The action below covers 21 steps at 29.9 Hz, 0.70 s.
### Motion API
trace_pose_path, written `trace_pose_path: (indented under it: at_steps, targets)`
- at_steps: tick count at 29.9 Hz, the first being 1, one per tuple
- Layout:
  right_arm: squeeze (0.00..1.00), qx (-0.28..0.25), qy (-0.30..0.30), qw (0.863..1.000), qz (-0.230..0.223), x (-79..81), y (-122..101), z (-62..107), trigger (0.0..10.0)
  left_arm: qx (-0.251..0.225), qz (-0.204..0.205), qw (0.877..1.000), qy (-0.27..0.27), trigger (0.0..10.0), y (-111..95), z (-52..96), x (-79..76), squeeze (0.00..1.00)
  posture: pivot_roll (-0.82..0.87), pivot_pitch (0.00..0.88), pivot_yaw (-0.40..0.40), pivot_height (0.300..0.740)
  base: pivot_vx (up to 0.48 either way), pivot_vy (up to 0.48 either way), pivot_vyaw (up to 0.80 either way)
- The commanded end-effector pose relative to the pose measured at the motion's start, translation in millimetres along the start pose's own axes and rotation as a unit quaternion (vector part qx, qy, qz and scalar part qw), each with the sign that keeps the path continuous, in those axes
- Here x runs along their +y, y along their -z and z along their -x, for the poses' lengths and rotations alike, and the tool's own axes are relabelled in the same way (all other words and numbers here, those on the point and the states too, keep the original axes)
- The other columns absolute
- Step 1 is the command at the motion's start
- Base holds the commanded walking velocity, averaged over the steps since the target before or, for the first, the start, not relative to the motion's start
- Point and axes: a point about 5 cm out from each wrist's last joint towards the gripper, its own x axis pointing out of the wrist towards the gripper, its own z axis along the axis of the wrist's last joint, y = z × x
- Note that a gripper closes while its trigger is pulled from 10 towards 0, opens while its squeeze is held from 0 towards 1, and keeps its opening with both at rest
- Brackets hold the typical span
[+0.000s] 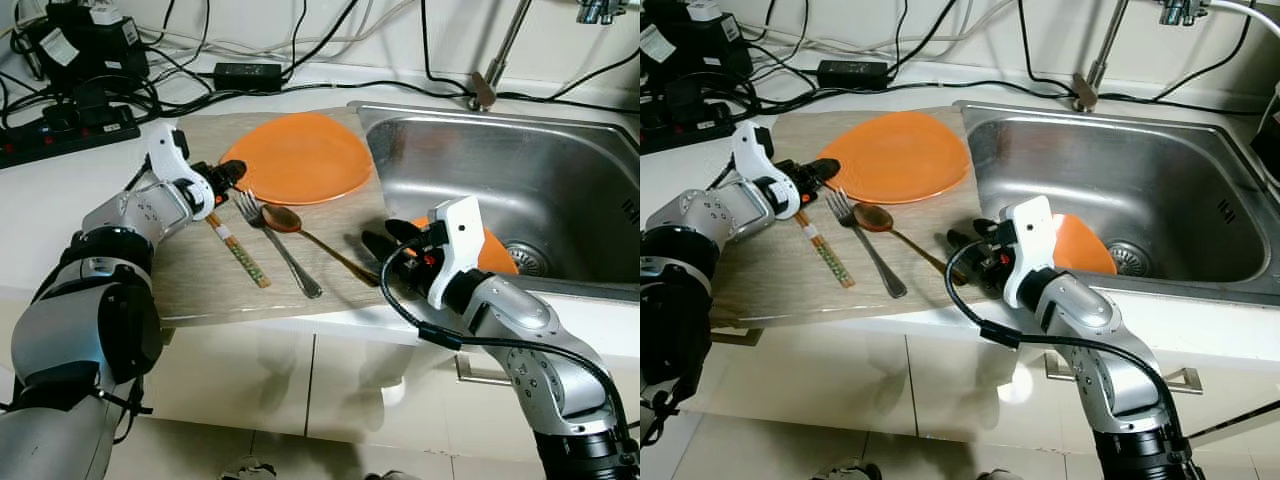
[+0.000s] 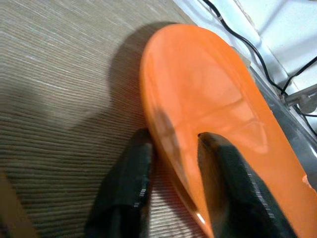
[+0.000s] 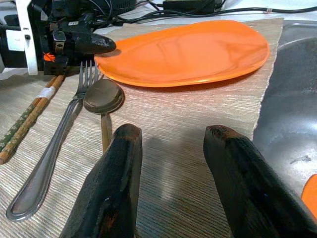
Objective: Kitchen organization
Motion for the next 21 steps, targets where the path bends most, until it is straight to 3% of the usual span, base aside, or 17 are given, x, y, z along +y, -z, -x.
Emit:
trace_pose_path:
  at_steps: [1,13,21]
  targets:
    - [0.00,0.001,0.006,1.000,0.009,-2.2,-0.3,0.7,10.0,0.022,0.004,1.000,-0.010,0.0,10.4,-0.4,5.4,0.00,-0.07,0.030,-0.011,0.740,0.000,0.000,0.00]
    - [0.00,-0.003,0.016,1.000,0.015,-5.4,-1.4,-1.6,10.0,-0.014,0.022,0.999,-0.029,0.0,0.2,4.7,13.7,0.00,-0.07,0.027,-0.016,0.740,0.000,0.000,0.00]
    - [0.00,-0.020,0.033,0.999,0.011,-9.3,-6.0,-2.5,10.0,-0.071,0.073,0.995,-0.017,0.0,-16.7,9.5,13.7,0.00,-0.07,0.028,-0.015,0.740,0.000,0.000,0.00]
